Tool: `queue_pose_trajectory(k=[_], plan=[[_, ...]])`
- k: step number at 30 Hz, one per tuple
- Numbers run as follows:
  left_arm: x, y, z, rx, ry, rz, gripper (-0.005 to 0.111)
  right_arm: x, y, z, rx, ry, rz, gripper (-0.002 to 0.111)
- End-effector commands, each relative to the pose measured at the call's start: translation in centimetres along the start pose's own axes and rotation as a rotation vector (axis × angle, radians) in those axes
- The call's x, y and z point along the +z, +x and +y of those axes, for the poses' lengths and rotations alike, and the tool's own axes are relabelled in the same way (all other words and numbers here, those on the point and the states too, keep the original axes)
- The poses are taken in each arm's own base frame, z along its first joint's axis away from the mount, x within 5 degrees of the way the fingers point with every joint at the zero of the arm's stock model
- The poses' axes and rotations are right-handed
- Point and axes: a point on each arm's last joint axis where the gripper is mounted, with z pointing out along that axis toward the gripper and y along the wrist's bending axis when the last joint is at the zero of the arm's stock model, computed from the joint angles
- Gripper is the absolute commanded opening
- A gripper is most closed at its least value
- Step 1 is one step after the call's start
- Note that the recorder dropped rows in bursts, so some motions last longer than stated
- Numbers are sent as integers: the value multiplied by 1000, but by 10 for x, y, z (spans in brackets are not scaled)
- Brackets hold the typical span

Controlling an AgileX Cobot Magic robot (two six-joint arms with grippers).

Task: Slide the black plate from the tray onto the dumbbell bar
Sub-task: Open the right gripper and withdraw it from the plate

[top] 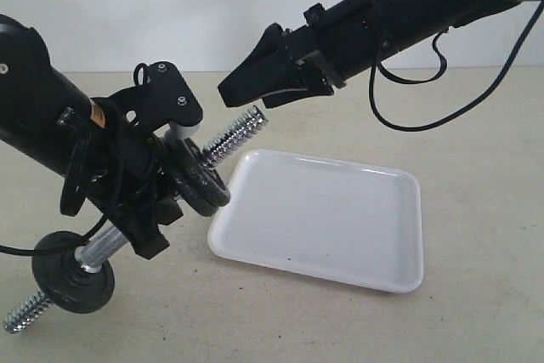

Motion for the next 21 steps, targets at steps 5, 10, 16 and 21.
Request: queue_pose_trajectory(k=[5,10,16,21], plan=[[-46,-53,35,-9,-391,-590,4,-6,-6,0,-15,49,-39,90],[-45,-43,47,-43,-401,-544,4,-10,-12,-2,-21,124,-84,62],[-46,-34,59,-98,-414,-526,4,-27,-24,-7,8,294,-195,75],[-46,-34,59,-105,-414,-526,4,-32,-21,-12,49,339,-166,51]])
